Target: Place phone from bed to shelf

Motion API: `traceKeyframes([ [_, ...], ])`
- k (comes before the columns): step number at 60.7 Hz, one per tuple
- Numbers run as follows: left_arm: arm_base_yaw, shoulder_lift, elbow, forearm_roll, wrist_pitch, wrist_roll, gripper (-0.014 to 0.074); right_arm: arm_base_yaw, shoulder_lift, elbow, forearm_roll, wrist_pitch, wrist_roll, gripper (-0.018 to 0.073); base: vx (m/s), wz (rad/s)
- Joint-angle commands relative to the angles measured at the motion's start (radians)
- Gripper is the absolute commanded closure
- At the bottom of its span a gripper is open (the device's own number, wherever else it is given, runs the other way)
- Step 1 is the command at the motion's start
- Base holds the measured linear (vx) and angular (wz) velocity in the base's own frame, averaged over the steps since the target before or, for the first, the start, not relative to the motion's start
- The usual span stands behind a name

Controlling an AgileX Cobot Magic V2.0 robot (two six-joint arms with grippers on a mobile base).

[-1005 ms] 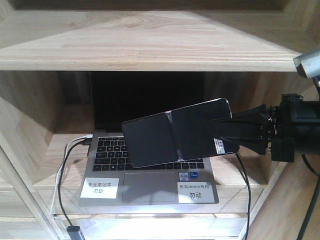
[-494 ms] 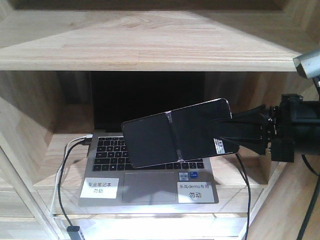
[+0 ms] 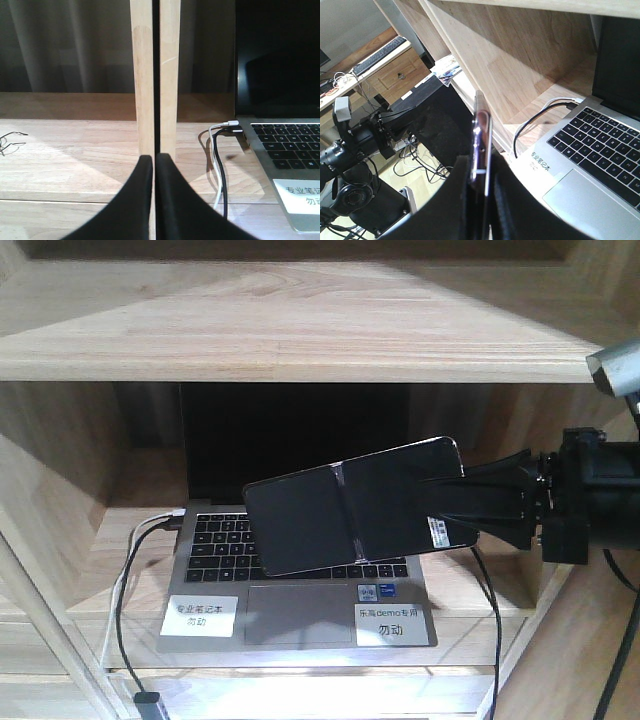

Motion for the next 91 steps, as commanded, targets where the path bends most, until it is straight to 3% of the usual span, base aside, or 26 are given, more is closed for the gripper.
traceKeyframes([
  [1, -0.004, -0.006, 0.003, -0.009, -0.074, -0.004, 0.0596, 0.001, -0.020, -0.026, 0.107, 0.071, -0.011, 0.0564, 0.00, 0.00],
  [18, -0.004, -0.006, 0.003, -0.009, -0.074, -0.004, 0.0596, 0.001, -0.022, -0.026, 0.179, 0.075, -0.011, 0.0564, 0.00, 0.00],
  [40, -0.004, -0.006, 0.003, -0.009, -0.074, -0.004, 0.0596, 0.001, -0.079, -0.065, 0.278, 0.073, -0.089, 0.0564, 0.00, 0.00],
  [52, -0.004, -0.006, 0.003, -0.009, -0.074, -0.004, 0.0596, 0.001, -0.080, -0.205, 0.277, 0.048, -0.071, 0.0564, 0.00, 0.00],
  [71, -0.004, -0.006, 0.003, -0.009, -0.074, -0.004, 0.0596, 0.001, -0.069, -0.446, 0.232, -0.164, -0.048, 0.0564, 0.00, 0.00],
  [91, -0.004, -0.006, 0.003, -0.009, -0.074, -0.004, 0.0596, 0.002, 0.044, -0.697, 0.184, -0.164, 0.069, 0.0564, 0.00, 0.00],
])
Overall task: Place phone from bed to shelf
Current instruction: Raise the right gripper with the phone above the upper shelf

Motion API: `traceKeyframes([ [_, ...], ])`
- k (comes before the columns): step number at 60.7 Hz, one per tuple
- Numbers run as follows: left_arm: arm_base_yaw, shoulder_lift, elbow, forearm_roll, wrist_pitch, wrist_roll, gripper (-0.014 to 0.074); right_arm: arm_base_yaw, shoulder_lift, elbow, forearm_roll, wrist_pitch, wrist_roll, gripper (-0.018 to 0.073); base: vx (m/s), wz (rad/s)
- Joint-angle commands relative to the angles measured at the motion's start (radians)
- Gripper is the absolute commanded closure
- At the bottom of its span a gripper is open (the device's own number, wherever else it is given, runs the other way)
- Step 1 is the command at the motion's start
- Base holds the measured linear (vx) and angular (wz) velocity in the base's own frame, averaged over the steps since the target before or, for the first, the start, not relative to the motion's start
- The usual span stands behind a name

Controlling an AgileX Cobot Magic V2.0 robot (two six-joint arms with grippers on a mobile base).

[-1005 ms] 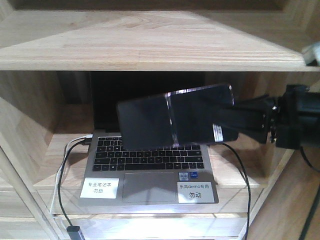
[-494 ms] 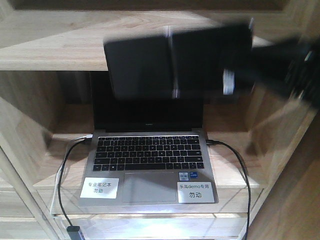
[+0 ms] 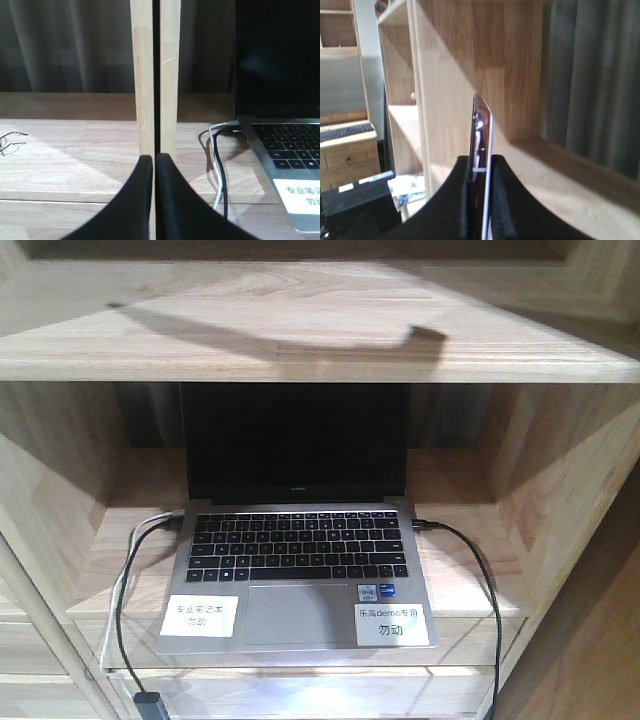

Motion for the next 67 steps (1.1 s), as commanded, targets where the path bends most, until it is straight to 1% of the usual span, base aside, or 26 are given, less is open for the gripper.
traceKeyframes([
  [1, -0.004, -0.006, 0.003, -0.009, -0.074, -0.004, 0.0596, 0.002, 0.022, -0.108, 0.040, -0.023, 0.053, 0.0564, 0.00, 0.00],
  [4, -0.004, -0.006, 0.003, -0.009, -0.074, -0.004, 0.0596, 0.014, 0.039, -0.148, 0.020, -0.026, 0.073, 0.0564, 0.00, 0.00],
  [8, -0.004, -0.006, 0.003, -0.009, -0.074, -0.004, 0.0596, 0.051, 0.063, -0.200, -0.030, -0.043, 0.091, 0.0564, 0.00, 0.00],
  [16, -0.004, -0.006, 0.003, -0.009, -0.074, -0.004, 0.0596, 0.171, 0.122, -0.290, -0.167, -0.123, 0.154, 0.0564, 0.00, 0.00],
  [21, -0.004, -0.006, 0.003, -0.009, -0.074, -0.004, 0.0596, 0.223, 0.163, -0.331, -0.228, -0.174, 0.188, 0.0564, 0.00, 0.00],
  [23, -0.004, -0.006, 0.003, -0.009, -0.074, -0.004, 0.0596, 0.241, 0.178, -0.341, -0.237, -0.193, 0.190, 0.0564, 0.00, 0.00],
  [39, -0.004, -0.006, 0.003, -0.009, -0.074, -0.004, 0.0596, 0.383, 0.338, -0.424, -0.243, -0.296, 0.181, 0.0564, 0.00, 0.00],
  [49, -0.004, -0.006, 0.003, -0.009, -0.074, -0.004, 0.0596, 0.457, 0.441, -0.479, -0.246, -0.400, 0.171, 0.0564, 0.00, 0.00],
  [59, -0.004, -0.006, 0.003, -0.009, -0.074, -0.004, 0.0596, 0.500, 0.532, -0.525, -0.246, -0.471, 0.141, 0.0564, 0.00, 0.00],
  [67, -0.004, -0.006, 0.003, -0.009, -0.074, -0.004, 0.0596, 0.511, 0.596, -0.538, -0.239, -0.522, 0.140, 0.0564, 0.00, 0.00],
])
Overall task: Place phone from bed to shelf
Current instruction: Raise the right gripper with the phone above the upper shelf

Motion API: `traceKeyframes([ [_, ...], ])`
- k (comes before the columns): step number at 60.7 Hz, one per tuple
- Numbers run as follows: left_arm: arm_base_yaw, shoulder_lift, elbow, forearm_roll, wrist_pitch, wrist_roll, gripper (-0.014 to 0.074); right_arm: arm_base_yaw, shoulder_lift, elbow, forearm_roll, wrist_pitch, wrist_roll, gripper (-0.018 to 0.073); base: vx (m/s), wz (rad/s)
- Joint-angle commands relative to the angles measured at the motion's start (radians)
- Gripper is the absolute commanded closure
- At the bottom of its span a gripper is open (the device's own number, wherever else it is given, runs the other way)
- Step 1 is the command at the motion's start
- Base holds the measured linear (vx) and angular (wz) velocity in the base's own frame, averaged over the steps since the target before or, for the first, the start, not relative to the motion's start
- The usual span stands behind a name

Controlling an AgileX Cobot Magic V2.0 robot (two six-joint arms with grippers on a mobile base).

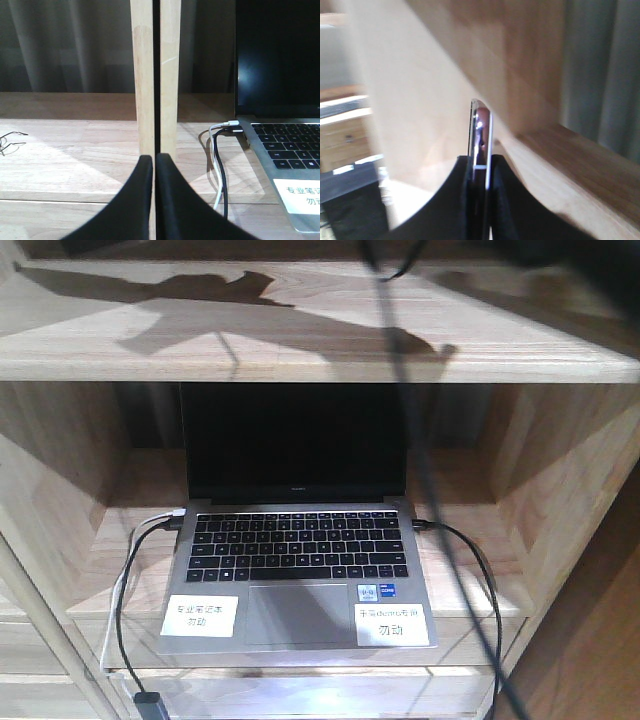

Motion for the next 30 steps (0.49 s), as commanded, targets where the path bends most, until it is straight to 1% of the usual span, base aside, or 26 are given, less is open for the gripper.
traceKeyframes([
  [1, -0.004, -0.006, 0.003, -0.009, -0.074, -0.004, 0.0596, 0.005, -0.010, -0.043, 0.060, -0.095, -0.016, 0.0564, 0.00, 0.00],
  [10, -0.004, -0.006, 0.003, -0.009, -0.074, -0.004, 0.0596, 0.005, 0.039, -0.043, 0.069, -0.110, -0.023, 0.0564, 0.00, 0.00],
  [19, -0.004, -0.006, 0.003, -0.009, -0.074, -0.004, 0.0596, 0.005, 0.072, -0.043, 0.081, -0.112, -0.059, 0.0564, 0.00, 0.00],
  [30, -0.004, -0.006, 0.003, -0.009, -0.074, -0.004, 0.0596, 0.005, 0.093, -0.042, 0.082, -0.117, -0.061, 0.0560, 0.00, 0.00],
])
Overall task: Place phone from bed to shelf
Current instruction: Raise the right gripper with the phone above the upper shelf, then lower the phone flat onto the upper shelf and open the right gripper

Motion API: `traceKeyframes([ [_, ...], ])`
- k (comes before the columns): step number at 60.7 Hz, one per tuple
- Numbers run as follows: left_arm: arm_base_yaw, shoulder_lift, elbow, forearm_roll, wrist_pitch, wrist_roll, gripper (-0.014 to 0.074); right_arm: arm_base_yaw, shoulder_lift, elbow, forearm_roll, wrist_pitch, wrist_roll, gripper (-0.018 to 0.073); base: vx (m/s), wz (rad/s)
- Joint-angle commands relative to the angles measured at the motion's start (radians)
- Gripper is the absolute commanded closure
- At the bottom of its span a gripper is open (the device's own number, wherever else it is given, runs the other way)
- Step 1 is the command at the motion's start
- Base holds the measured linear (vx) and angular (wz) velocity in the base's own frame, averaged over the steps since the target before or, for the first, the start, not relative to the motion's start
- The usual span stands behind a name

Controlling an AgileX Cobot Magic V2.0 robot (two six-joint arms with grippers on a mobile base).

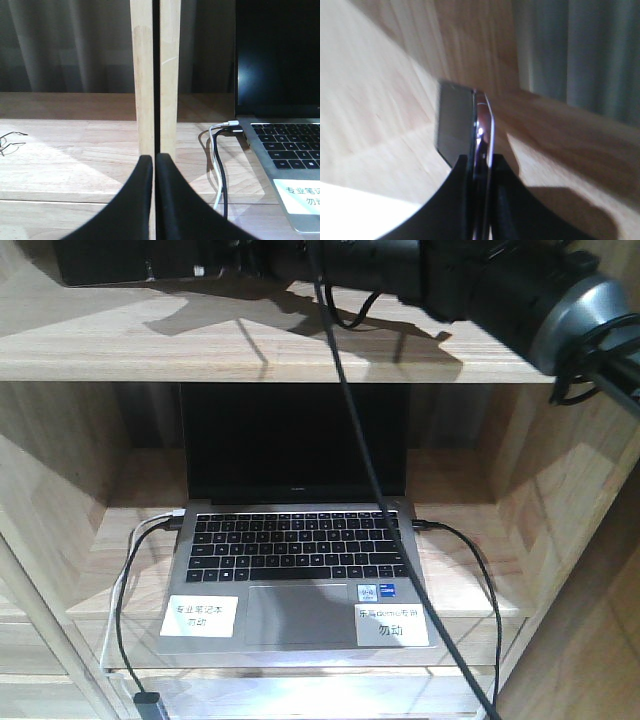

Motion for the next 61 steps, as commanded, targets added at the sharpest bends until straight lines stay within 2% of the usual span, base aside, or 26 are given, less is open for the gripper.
traceKeyframes([
  [1, -0.004, -0.006, 0.003, -0.009, -0.074, -0.004, 0.0596, -0.001, -0.045, -0.032, 0.031, -0.029, -0.018, 0.0560, 0.00, 0.00],
  [15, -0.004, -0.006, 0.003, -0.009, -0.074, -0.004, 0.0596, -0.002, -0.040, -0.032, 0.030, -0.030, -0.018, 0.0544, 0.00, 0.00],
  [25, -0.004, -0.006, 0.003, -0.009, -0.074, -0.004, 0.0596, -0.002, -0.040, -0.032, 0.030, -0.030, -0.018, 0.0476, 0.00, 0.00],
  [35, -0.004, -0.006, 0.003, -0.009, -0.074, -0.004, 0.0596, -0.002, -0.040, -0.032, 0.029, -0.030, -0.018, 0.0307, 0.00, 0.00],
  [48, -0.004, -0.006, 0.003, -0.009, -0.074, -0.004, 0.0596, -0.002, -0.040, -0.032, 0.029, -0.052, -0.018, -0.0001, 0.00, 0.00],
  [55, -0.004, -0.006, 0.003, -0.009, -0.074, -0.004, 0.0596, -0.002, -0.040, -0.032, 0.029, -0.056, -0.018, -0.0080, 0.00, 0.00],
  [61, -0.004, -0.006, 0.003, -0.009, -0.074, -0.004, 0.0596, -0.002, -0.040, -0.032, 0.029, -0.056, -0.018, -0.0087, 0.00, 0.00],
])
